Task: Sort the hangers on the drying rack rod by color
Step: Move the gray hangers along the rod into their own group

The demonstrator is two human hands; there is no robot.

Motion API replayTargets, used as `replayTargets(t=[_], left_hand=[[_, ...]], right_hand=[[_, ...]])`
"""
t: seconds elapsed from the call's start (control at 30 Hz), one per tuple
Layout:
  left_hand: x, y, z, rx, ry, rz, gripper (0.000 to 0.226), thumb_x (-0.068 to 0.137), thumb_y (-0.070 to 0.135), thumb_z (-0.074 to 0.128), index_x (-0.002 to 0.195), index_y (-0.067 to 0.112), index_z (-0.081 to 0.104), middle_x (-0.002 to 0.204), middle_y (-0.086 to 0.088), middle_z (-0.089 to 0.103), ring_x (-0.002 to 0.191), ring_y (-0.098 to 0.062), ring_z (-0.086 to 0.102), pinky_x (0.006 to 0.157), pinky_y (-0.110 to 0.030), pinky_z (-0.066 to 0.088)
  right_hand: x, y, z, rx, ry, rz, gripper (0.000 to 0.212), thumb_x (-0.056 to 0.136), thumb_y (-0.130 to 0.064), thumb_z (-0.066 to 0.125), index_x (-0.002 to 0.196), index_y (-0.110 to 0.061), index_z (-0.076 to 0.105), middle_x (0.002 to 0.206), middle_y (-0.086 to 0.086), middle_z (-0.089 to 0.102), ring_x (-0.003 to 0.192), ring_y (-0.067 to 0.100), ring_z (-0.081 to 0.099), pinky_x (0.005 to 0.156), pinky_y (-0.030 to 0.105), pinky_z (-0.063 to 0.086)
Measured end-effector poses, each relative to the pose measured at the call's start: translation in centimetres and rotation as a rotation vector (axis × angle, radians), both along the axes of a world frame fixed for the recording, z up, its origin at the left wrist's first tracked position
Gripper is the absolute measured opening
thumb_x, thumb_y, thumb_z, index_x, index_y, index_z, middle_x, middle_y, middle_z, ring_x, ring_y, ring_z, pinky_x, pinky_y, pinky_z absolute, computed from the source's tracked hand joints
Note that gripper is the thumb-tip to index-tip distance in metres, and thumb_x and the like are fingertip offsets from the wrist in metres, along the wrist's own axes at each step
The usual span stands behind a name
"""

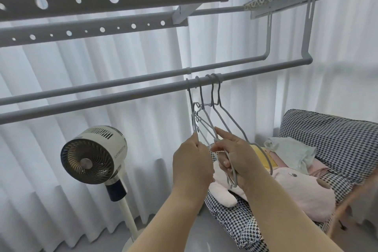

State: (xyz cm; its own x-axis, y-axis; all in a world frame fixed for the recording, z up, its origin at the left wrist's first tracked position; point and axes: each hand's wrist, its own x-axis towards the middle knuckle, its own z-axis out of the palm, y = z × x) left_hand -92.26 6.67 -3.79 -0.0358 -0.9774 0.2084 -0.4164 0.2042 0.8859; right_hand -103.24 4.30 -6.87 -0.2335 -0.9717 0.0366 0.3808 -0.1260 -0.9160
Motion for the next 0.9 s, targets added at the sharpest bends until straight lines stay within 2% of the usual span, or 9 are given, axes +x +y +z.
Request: replayTargets(t=[0.07, 0.17, 0.5, 0.53, 0.6, 0.67, 0.77, 0.83, 0.9], left_hand=[[-0.3, -0.1, 0.0, -0.007, -0.016, 0.001, 0.044, 0.093, 0.01, 0.032, 0.125, 0.022, 0.06, 0.079, -0.014, 0.068, 0.074, -0.033, 0.066, 0.068, -0.044, 0.059], [-0.7, -0.4, -0.2, -0.019, -0.027, 0.001, 0.049, 0.094, 0.012, 0.033, 0.139, 0.02, 0.051, 0.089, -0.012, 0.07, 0.077, -0.029, 0.067, 0.073, -0.044, 0.059], [-1.5, -1.0, -0.8, -0.041, -0.05, 0.0, 0.051, 0.092, 0.017, 0.033, 0.139, 0.021, 0.051, 0.107, -0.011, 0.07, 0.096, -0.033, 0.067, 0.08, -0.048, 0.058], [-1.5, -1.0, -0.7, -0.041, -0.045, 0.003, 0.048, 0.092, 0.017, 0.033, 0.135, 0.023, 0.055, 0.105, -0.011, 0.071, 0.095, -0.033, 0.068, 0.079, -0.048, 0.058], [-1.4, -0.7, -0.7, -0.042, -0.026, -0.001, 0.036, 0.092, 0.013, 0.034, 0.103, 0.028, 0.065, 0.089, -0.006, 0.071, 0.082, -0.032, 0.068, 0.072, -0.049, 0.058], [-1.3, -0.6, -0.6, -0.041, -0.021, 0.005, 0.034, 0.092, 0.01, 0.035, 0.083, 0.031, 0.06, 0.078, -0.005, 0.068, 0.074, -0.032, 0.067, 0.068, -0.05, 0.058], [-1.2, -0.6, -0.7, -0.031, -0.005, 0.005, 0.035, 0.093, 0.011, 0.034, 0.087, 0.032, 0.062, 0.079, -0.009, 0.069, 0.074, -0.033, 0.067, 0.067, -0.048, 0.059], [-1.2, -0.6, -0.7, -0.029, -0.012, -0.001, 0.041, 0.093, 0.015, 0.033, 0.116, 0.03, 0.064, 0.098, -0.014, 0.071, 0.086, -0.033, 0.069, 0.073, -0.047, 0.059], [-1.2, -1.0, -0.9, -0.026, -0.035, 0.01, 0.051, 0.093, 0.017, 0.032, 0.142, 0.023, 0.048, 0.114, -0.017, 0.069, 0.097, -0.035, 0.068, 0.08, -0.047, 0.058]], right_hand=[[-0.2, 0.0, 0.0, -0.008, 0.001, 0.001, 0.045, 0.089, 0.003, 0.051, 0.128, -0.018, 0.058, 0.081, 0.013, 0.065, 0.032, 0.008, 0.032, 0.031, 0.018, 0.027], [-0.4, 0.0, -0.1, -0.015, 0.023, 0.001, 0.046, 0.088, 0.004, 0.05, 0.128, -0.018, 0.058, 0.058, 0.003, 0.059, 0.032, 0.008, 0.031, 0.033, 0.018, 0.027], [-0.5, 0.0, -0.5, -0.02, 0.05, -0.025, 0.047, 0.089, 0.002, 0.052, 0.133, -0.015, 0.055, 0.05, -0.001, 0.057, 0.03, 0.009, 0.033, 0.034, 0.019, 0.027], [-0.5, 0.0, -0.5, -0.022, 0.046, -0.029, 0.047, 0.089, 0.002, 0.052, 0.133, -0.015, 0.055, 0.054, 0.001, 0.059, 0.03, 0.009, 0.034, 0.034, 0.019, 0.027], [-0.4, 0.0, -0.5, -0.026, 0.04, -0.032, 0.046, 0.09, 0.0, 0.052, 0.133, -0.016, 0.055, 0.058, 0.003, 0.061, 0.03, 0.008, 0.034, 0.033, 0.019, 0.027], [-0.3, -0.1, -0.6, -0.028, 0.039, -0.029, 0.046, 0.091, -0.001, 0.053, 0.135, -0.016, 0.053, 0.057, 0.001, 0.06, 0.03, 0.008, 0.035, 0.034, 0.019, 0.027], [-0.1, -0.1, -0.7, -0.029, 0.043, -0.026, 0.046, 0.092, -0.002, 0.053, 0.135, -0.017, 0.053, 0.056, -0.001, 0.059, 0.03, 0.008, 0.035, 0.034, 0.02, 0.027], [-0.1, 0.0, -0.7, -0.028, 0.046, -0.023, 0.046, 0.092, -0.002, 0.053, 0.135, -0.017, 0.053, 0.05, -0.003, 0.056, 0.03, 0.008, 0.034, 0.034, 0.019, 0.026], [0.1, 0.1, -0.7, -0.029, 0.051, -0.019, 0.044, 0.092, -0.002, 0.052, 0.133, -0.019, 0.054, 0.048, -0.003, 0.055, 0.029, 0.008, 0.034, 0.033, 0.019, 0.026]])
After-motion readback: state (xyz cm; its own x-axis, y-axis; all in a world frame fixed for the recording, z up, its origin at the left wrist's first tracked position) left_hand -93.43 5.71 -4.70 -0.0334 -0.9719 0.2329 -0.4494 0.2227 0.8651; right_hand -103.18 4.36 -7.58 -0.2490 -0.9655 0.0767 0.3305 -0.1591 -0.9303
